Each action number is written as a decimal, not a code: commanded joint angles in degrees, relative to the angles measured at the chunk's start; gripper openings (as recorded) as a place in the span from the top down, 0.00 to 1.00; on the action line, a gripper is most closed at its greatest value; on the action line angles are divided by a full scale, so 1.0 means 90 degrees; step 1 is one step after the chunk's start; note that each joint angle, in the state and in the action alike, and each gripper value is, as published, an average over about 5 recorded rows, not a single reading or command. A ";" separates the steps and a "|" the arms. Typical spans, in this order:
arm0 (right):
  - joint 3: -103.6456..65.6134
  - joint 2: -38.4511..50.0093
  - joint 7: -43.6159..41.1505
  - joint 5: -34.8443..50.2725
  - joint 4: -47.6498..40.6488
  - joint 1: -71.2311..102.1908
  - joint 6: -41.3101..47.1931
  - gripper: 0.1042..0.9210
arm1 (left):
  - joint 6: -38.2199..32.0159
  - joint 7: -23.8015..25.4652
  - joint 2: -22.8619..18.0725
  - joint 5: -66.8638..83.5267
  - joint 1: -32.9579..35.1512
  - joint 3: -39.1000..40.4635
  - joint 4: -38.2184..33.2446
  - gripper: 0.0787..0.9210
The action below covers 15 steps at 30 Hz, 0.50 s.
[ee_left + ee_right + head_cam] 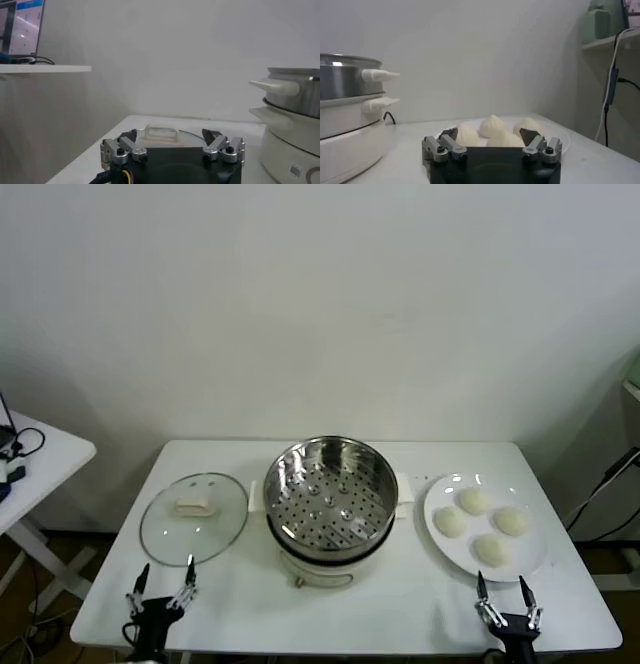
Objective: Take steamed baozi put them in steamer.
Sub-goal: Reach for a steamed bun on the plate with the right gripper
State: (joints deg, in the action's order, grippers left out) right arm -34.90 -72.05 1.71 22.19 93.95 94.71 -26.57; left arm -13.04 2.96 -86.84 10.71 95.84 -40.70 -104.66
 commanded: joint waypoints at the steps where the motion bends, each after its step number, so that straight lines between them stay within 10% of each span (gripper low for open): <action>1: -0.0090 0.0016 0.0052 -0.0172 0.0229 0.0018 0.0546 0.12 | 0.0025 0.0005 -0.0004 -0.0030 0.0006 0.0014 -0.0027 0.12; 15: -0.0343 0.2900 -0.0328 0.1164 0.1336 -0.2309 0.5476 0.12 | 0.0049 0.0009 0.0046 -0.0032 0.0004 0.0028 -0.0147 0.12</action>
State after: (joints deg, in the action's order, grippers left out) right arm -37.15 -56.23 -0.32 26.84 102.31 82.33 4.50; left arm -12.65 3.03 -86.44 10.48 95.85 -40.47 -105.85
